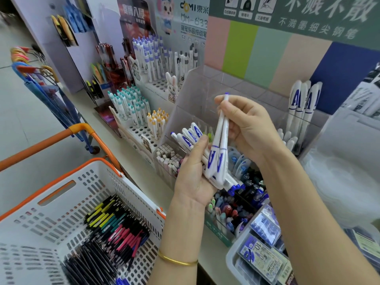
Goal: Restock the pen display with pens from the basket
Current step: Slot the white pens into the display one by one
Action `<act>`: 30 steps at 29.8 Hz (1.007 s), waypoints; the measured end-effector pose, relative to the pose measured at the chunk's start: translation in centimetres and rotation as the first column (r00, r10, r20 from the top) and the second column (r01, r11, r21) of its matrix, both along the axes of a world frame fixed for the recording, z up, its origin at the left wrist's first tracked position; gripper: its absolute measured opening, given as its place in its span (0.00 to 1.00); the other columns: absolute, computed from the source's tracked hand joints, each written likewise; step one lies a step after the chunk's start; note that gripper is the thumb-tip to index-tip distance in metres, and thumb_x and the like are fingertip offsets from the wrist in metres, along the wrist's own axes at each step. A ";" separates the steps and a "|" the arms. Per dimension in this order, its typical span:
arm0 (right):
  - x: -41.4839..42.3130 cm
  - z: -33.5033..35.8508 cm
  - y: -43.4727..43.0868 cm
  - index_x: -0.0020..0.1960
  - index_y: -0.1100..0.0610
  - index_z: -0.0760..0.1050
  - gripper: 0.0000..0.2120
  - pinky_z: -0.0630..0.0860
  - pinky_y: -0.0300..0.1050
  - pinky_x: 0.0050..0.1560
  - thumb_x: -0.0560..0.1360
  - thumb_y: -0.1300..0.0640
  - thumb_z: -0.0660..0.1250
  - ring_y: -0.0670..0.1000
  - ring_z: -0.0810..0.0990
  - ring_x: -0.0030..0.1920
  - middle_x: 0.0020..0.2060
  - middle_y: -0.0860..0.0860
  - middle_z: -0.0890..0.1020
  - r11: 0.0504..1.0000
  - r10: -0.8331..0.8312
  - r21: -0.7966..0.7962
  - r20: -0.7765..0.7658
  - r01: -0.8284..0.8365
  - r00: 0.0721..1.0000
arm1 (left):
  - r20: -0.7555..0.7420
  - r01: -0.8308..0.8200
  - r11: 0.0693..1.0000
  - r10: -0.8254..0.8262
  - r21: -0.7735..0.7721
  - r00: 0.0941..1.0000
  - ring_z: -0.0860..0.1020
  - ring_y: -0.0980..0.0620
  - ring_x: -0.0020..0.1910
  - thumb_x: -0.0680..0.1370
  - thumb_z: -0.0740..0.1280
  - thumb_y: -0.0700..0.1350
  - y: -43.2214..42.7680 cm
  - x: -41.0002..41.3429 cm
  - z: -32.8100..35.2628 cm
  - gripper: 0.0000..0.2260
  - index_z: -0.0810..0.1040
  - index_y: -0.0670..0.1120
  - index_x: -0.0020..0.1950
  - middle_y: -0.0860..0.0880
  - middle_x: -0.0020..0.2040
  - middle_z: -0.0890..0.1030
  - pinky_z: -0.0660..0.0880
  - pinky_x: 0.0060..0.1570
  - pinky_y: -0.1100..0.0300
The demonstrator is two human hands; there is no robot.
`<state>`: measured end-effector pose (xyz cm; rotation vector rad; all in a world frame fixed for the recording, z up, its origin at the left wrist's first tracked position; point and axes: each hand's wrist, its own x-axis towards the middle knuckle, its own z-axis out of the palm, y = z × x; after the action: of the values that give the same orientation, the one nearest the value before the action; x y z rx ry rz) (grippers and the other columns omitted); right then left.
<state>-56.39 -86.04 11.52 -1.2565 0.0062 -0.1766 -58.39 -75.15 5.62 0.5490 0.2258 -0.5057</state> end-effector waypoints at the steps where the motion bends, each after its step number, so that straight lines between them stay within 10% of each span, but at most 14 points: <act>1: 0.0 0.1 0.0 0.47 0.60 0.77 0.06 0.66 0.34 0.27 0.78 0.65 0.62 0.45 0.67 0.28 0.32 0.52 0.72 0.997 -0.067 0.049 0.033 0.066 0.997 | -0.011 -0.008 1.000 0.008 -0.005 1.000 0.77 0.55 0.27 0.71 0.69 0.46 0.0 0.0 0.2 0.12 0.77 0.41 0.51 0.50 0.30 0.77 0.76 0.28 0.64; 7: -1.1 0.4 0.7 0.48 0.57 0.72 0.04 0.71 0.39 0.27 0.79 0.64 0.63 0.48 0.71 0.28 0.34 0.49 0.72 0.786 -0.579 0.041 0.398 0.617 0.711 | -0.058 -0.094 0.990 0.088 -0.102 0.994 0.80 0.51 0.34 0.77 0.67 0.40 -0.3 0.0 0.1 0.11 0.77 0.41 0.34 0.46 0.33 0.80 0.82 0.42 0.57; 12: -2.3 -1.1 1.5 0.50 0.53 0.70 0.06 0.76 0.45 0.33 0.79 0.63 0.63 0.55 0.77 0.31 0.41 0.49 0.74 0.578 -0.545 -0.162 0.653 0.800 0.526 | -0.031 -0.100 0.992 0.098 -0.073 0.995 0.84 0.49 0.40 0.75 0.67 0.39 -0.6 -0.4 0.9 0.06 0.76 0.41 0.37 0.42 0.42 0.83 0.80 0.51 0.53; 16: -2.6 -1.9 1.1 0.53 0.58 0.73 0.03 0.79 0.53 0.40 0.79 0.62 0.63 0.60 0.79 0.39 0.46 0.49 0.75 0.447 -0.378 -0.325 0.776 0.833 0.505 | -0.006 -0.094 0.989 0.094 -0.111 0.996 0.84 0.49 0.37 0.71 0.68 0.38 -0.6 -0.5 0.8 0.03 0.76 0.40 0.39 0.42 0.42 0.83 0.80 0.50 0.52; 21: -3.5 -2.2 1.1 0.47 0.67 0.78 0.02 0.74 0.38 0.51 0.74 0.69 0.68 0.51 0.77 0.47 0.43 0.57 0.80 0.298 -0.197 -0.425 0.849 0.855 0.491 | 0.015 -0.148 0.980 0.151 -0.136 0.988 0.83 0.50 0.46 0.72 0.69 0.43 -0.5 -0.2 0.7 0.07 0.76 0.40 0.38 0.45 0.39 0.82 0.80 0.55 0.50; 30: -5.4 -3.9 1.6 0.41 0.65 0.78 0.05 0.75 0.41 0.45 0.69 0.72 0.72 0.48 0.77 0.44 0.42 0.55 0.81 0.416 -0.148 -0.601 0.696 0.683 0.703 | 0.022 -0.222 0.974 0.221 0.036 0.975 0.82 0.45 0.49 0.68 0.68 0.55 -0.3 0.4 0.9 0.27 0.76 0.38 0.60 0.39 0.55 0.81 0.81 0.48 0.51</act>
<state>-61.75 -84.40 7.59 -2.1385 -0.2875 -1.1555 -58.02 -75.43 6.55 0.5573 0.2765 -0.2799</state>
